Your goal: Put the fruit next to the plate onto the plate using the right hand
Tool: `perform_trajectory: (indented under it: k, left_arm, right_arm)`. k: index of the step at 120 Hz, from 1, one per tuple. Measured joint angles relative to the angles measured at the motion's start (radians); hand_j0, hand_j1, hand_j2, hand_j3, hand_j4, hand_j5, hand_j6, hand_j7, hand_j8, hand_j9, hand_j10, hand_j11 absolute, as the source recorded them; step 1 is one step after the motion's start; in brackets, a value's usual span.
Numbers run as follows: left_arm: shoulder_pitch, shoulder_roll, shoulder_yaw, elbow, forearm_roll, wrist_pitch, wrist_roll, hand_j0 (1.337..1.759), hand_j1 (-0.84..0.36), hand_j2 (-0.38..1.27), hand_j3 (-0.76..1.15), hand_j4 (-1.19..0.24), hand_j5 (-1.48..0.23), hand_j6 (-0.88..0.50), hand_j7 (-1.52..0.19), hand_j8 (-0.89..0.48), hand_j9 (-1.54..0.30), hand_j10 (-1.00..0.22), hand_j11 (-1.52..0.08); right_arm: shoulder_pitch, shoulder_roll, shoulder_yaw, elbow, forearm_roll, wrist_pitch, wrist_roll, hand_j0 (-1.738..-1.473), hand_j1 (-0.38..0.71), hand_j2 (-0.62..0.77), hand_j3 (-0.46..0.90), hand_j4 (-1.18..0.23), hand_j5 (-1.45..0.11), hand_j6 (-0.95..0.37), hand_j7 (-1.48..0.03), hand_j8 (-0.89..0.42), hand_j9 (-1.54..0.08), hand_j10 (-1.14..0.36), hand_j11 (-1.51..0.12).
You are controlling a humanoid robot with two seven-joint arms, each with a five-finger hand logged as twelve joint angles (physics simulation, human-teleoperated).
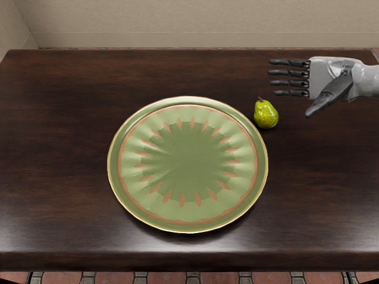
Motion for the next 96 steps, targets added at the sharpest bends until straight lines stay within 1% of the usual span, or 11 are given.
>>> perform_trajectory:
  k: [17, 22, 30, 34, 43, 51, 58, 64, 72, 84, 96]
  left_arm:
    - [0.0, 0.0, 0.0, 0.0, 0.0, 0.0, 0.0, 1.658, 0.35, 0.0, 0.0, 0.0, 0.0, 0.0, 0.0, 0.0, 0.0, 0.0, 0.0]
    - [0.001, 0.0, 0.0, 0.0, 0.0, 0.0, 0.0, 1.658, 0.35, 0.0, 0.0, 0.0, 0.0, 0.0, 0.0, 0.0, 0.0, 0.0, 0.0]
    - [0.001, 0.0, 0.0, 0.0, 0.0, 0.0, 0.0, 1.658, 0.35, 0.0, 0.0, 0.0, 0.0, 0.0, 0.0, 0.0, 0.0, 0.0, 0.0]
    - [0.0, 0.0, 0.0, 0.0, 0.0, 0.0, 0.0, 1.658, 0.35, 0.0, 0.0, 0.0, 0.0, 0.0, 0.0, 0.0, 0.0, 0.0, 0.0]
    - [0.0, 0.0, 0.0, 0.0, 0.0, 0.0, 0.0, 1.658, 0.35, 0.0, 0.0, 0.0, 0.0, 0.0, 0.0, 0.0, 0.0, 0.0, 0.0]
    - [0.0, 0.0, 0.0, 0.0, 0.0, 0.0, 0.0, 1.658, 0.35, 0.0, 0.0, 0.0, 0.0, 0.0, 0.0, 0.0, 0.0, 0.0, 0.0]
    - [0.0, 0.0, 0.0, 0.0, 0.0, 0.0, 0.0, 1.658, 0.35, 0.0, 0.0, 0.0, 0.0, 0.0, 0.0, 0.0, 0.0, 0.0, 0.0]
    - [0.0, 0.0, 0.0, 0.0, 0.0, 0.0, 0.0, 1.658, 0.35, 0.0, 0.0, 0.0, 0.0, 0.0, 0.0, 0.0, 0.0, 0.0, 0.0]
    - [0.001, 0.0, 0.0, 0.0, 0.0, 0.0, 0.0, 1.658, 0.35, 0.0, 0.0, 0.0, 0.0, 0.0, 0.0, 0.0, 0.0, 0.0, 0.0]
    - [0.001, 0.0, 0.0, 0.0, 0.0, 0.0, 0.0, 1.658, 0.35, 0.0, 0.0, 0.0, 0.0, 0.0, 0.0, 0.0, 0.0, 0.0, 0.0]
    - [0.0, 0.0, 0.0, 0.0, 0.0, 0.0, 0.0, 1.658, 0.35, 0.0, 0.0, 0.0, 0.0, 0.0, 0.0, 0.0, 0.0, 0.0, 0.0]
  right_arm:
    - [-0.001, -0.004, 0.001, -0.015, -0.014, 0.0, -0.009, -1.658, -0.35, 0.0, 0.0, 0.0, 0.0, 0.0, 0.0, 0.0, 0.0, 0.0, 0.0]
    - [-0.004, 0.013, 0.002, -0.043, -0.017, 0.0, -0.008, -1.658, -0.35, 0.0, 0.0, 0.0, 0.0, 0.0, 0.0, 0.0, 0.0, 0.0, 0.0]
    - [-0.008, 0.072, 0.002, -0.129, -0.035, 0.0, -0.001, -1.658, -0.35, 0.0, 0.0, 0.0, 0.0, 0.0, 0.0, 0.0, 0.0, 0.0, 0.0]
    - [-0.01, 0.103, 0.002, -0.178, -0.072, 0.0, 0.023, -1.658, -0.35, 0.0, 0.0, 0.0, 0.0, 0.0, 0.0, 0.0, 0.0, 0.0, 0.0]
    - [-0.012, 0.164, 0.002, -0.263, -0.192, -0.001, 0.109, -1.658, -0.35, 0.0, 0.0, 0.0, 0.0, 0.0, 0.0, 0.0, 0.0, 0.0, 0.0]
    - [-0.014, 0.192, 0.002, -0.305, -0.291, -0.023, 0.18, -1.658, -0.35, 0.0, 0.0, 0.0, 0.0, 0.0, 0.0, 0.0, 0.0, 0.0, 0.0]
    - [-0.017, 0.224, -0.002, -0.325, -0.366, -0.072, 0.228, -1.658, -0.35, 0.0, 0.0, 0.0, 0.0, 0.0, 0.0, 0.0, 0.0, 0.0, 0.0]
    - [-0.028, 0.25, -0.006, -0.336, -0.411, -0.118, 0.253, -1.658, -0.35, 0.0, 0.0, 0.0, 0.0, 0.0, 0.0, 0.0, 0.0, 0.0, 0.0]
    - [-0.043, 0.288, -0.009, -0.361, -0.452, -0.169, 0.273, -1.658, -0.35, 0.0, 0.0, 0.0, 0.0, 0.0, 0.0, 0.0, 0.0, 0.0, 0.0]
    - [-0.054, 0.365, -0.011, -0.441, -0.519, -0.205, 0.323, -1.658, -0.35, 0.0, 0.0, 0.0, 0.0, 0.0, 0.0, 0.0, 0.0, 0.0, 0.0]
    - [-0.063, 0.421, -0.012, -0.498, -0.551, -0.231, 0.348, -1.658, -0.35, 0.0, 0.0, 0.0, 0.0, 0.0, 0.0, 0.0, 0.0, 0.0, 0.0]
